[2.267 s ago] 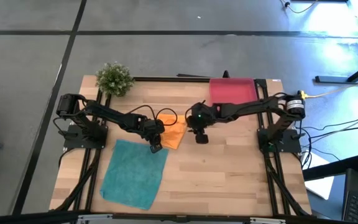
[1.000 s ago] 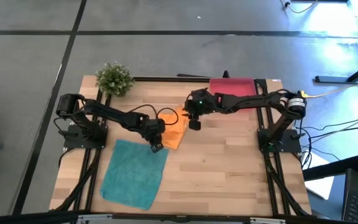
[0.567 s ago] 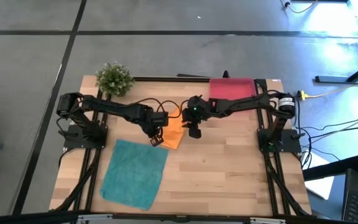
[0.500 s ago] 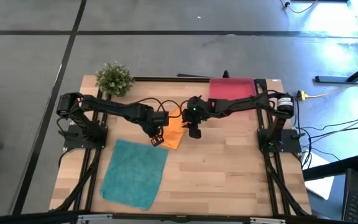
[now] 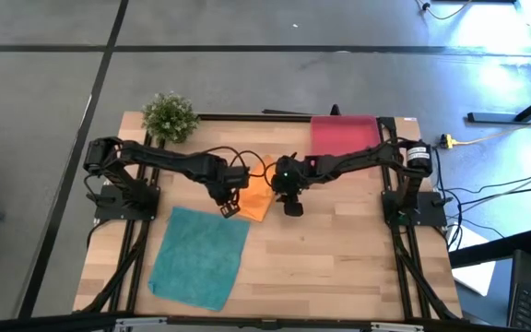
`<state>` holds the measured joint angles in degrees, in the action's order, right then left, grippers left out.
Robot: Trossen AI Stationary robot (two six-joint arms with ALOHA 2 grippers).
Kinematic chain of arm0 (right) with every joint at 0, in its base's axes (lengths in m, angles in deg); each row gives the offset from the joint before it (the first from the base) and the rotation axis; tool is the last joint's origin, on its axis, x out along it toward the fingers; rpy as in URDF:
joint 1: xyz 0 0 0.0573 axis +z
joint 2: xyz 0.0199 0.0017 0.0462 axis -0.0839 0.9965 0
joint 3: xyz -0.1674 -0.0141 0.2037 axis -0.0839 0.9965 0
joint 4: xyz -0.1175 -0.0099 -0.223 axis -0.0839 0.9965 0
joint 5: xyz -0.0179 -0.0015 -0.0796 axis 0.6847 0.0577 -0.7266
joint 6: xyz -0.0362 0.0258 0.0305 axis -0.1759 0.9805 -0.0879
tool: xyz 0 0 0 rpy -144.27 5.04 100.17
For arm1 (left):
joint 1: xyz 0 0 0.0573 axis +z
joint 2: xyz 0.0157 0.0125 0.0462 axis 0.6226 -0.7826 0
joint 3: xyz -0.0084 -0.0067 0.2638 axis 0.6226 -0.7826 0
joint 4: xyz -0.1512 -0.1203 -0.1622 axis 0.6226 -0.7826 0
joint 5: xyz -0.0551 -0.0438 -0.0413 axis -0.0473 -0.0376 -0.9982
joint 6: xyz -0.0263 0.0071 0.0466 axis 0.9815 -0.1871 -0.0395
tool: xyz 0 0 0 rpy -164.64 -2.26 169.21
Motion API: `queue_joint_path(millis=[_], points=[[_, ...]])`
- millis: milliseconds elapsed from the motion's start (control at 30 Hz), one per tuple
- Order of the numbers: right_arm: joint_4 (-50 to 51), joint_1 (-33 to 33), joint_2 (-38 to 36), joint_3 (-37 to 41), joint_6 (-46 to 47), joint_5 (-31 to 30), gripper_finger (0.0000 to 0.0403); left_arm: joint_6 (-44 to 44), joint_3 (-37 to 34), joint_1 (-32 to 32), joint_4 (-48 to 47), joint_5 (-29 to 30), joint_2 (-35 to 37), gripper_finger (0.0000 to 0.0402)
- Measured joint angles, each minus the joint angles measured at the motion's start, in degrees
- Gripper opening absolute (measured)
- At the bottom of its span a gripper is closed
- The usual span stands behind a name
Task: Roll microfiber towels into tight, uniform cylinder then place into a basket
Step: Fold the orange microfiber towel
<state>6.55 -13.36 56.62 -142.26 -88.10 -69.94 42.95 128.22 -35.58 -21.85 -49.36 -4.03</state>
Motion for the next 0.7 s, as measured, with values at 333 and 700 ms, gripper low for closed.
queue_joint_path(millis=[333, 700], points=[[0.48, -1.2, -4.79, -0.02, 0.09, -5.49, 0.0122, 4.89, -10.22, -1.37, 11.61, 0.0, 0.0, 0.0027], [-1.43, -5.54, -1.34, -0.02, -0.15, -8.23, 0.0122, 5.43, -16.35, -1.25, 19.24, 2.53, 0.07, 0.0027]])
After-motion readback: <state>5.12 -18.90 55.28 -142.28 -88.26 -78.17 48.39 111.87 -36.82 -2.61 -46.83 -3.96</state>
